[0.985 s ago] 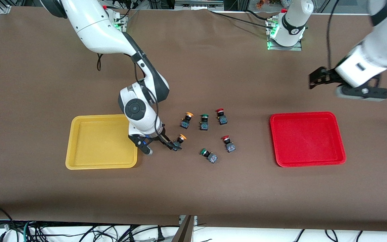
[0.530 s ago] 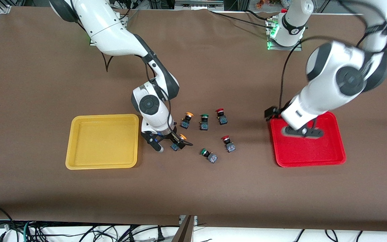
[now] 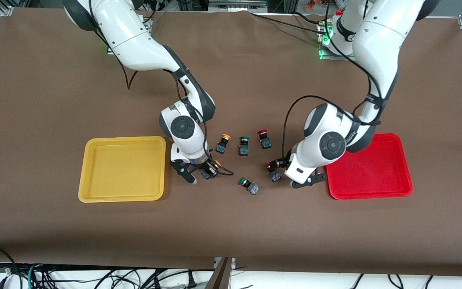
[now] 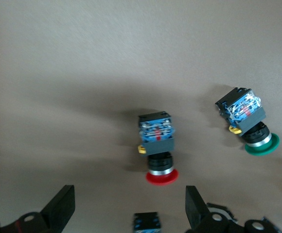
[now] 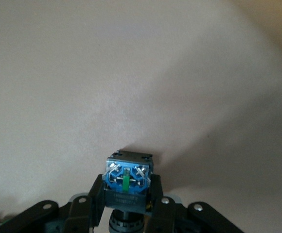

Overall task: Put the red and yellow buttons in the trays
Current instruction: 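Grasp the orange button with the right gripper while the left gripper reaches red, then place the orange button in the yellow tray while the left gripper places red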

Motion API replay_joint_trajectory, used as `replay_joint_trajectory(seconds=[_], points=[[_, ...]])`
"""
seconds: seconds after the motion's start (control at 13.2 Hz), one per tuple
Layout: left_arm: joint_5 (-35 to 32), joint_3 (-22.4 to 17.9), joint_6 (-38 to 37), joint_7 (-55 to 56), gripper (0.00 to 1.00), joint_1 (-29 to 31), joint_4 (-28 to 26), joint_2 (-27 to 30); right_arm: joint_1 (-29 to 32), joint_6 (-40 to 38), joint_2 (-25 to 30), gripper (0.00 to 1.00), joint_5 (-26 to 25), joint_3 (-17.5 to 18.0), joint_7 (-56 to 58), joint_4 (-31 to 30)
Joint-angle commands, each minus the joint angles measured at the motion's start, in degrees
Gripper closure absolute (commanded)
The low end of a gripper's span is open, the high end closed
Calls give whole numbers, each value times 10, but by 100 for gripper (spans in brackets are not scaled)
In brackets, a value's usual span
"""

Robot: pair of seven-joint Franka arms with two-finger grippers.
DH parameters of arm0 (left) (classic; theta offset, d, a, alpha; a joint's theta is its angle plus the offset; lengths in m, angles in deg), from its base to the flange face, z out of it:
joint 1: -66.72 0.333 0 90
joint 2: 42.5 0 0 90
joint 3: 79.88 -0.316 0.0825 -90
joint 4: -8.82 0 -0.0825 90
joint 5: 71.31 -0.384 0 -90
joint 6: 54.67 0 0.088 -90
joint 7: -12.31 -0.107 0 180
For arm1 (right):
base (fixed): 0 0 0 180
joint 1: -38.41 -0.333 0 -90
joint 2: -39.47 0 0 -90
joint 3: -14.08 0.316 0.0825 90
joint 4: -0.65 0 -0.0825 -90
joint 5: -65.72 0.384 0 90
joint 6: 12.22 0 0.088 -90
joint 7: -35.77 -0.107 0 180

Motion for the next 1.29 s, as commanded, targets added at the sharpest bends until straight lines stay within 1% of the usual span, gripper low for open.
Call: replay_joint_trajectory(seconds=[0.0,0.15,0.23,0.3,0.38,0.45,0.61,0.76,0.98,1.14,1.21], points=[[3,-8,32,35,0,-23,38,-50,17,-94,26,100,-8,-14,82,22],[2,-10,84,47,0,-29,38,-72,62,-193,57,100,-2,-11,203,37],[2,-14,96,47,24,-29,38,-72,87,-227,68,100,1,-10,273,37],[1,-15,96,46,65,-27,38,-71,112,-253,81,100,9,-9,341,37],[1,-15,96,46,83,-28,37,-71,131,-278,87,100,22,-11,405,36],[1,-15,95,46,99,-26,37,-71,148,-299,94,100,24,-13,458,32],[1,-14,88,43,100,-15,36,-58,193,-341,95,100,23,-19,565,24],[1,-15,60,42,100,-1,38,-36,234,-342,95,100,17,-24,650,1],[1,-15,-19,19,100,38,38,10,275,-318,91,100,19,-24,712,-40],[0,-15,-88,6,100,76,38,32,276,-285,91,100,21,-24,723,-67],[0,-15,-116,0,100,98,38,38,275,-279,91,90,22,-24,723,-72]])
